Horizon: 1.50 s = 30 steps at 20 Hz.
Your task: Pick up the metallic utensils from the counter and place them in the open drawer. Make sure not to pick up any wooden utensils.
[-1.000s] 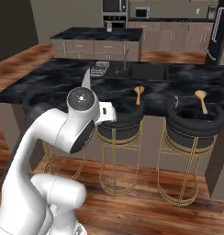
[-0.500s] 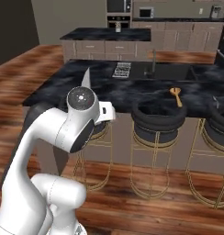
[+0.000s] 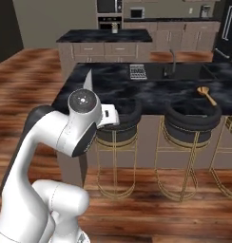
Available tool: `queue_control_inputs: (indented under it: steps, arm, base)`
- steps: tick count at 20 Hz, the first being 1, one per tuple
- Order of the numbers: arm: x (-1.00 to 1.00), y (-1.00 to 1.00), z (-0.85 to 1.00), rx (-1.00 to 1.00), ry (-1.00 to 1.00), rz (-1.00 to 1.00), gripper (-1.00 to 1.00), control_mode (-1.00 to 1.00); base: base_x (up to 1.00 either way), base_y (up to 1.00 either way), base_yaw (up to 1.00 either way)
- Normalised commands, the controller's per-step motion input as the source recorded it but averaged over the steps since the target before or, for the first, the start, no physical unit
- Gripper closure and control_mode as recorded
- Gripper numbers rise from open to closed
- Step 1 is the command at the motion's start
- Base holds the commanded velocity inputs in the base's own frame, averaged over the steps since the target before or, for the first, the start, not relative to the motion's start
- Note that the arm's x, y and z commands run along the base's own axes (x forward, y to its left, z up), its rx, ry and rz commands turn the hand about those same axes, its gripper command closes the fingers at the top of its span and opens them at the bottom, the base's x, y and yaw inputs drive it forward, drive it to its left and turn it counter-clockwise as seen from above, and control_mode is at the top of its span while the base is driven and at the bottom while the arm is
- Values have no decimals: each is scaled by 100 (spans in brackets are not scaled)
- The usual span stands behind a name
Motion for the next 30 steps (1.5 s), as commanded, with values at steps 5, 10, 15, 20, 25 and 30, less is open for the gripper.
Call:
queue_control_inputs:
  steps: [5,10,15,20,25,30]
  arm:
    - [0,0,0,0,0,0,100,100]
    - [0,0,0,0,0,0,100,100]
    - [0,0,0,0,0,0,100,100]
    - [0,0,0,0,0,0,100,100]
    - [0,0,0,0,0,0,100,100]
    - [0,0,0,0,0,0,100,100]
  base:
    - [0,100,-23]
    - [0,100,-6]
    - [0,100,0]
    - [1,100,0]
    - [49,100,-1]
    - [89,100,-3]
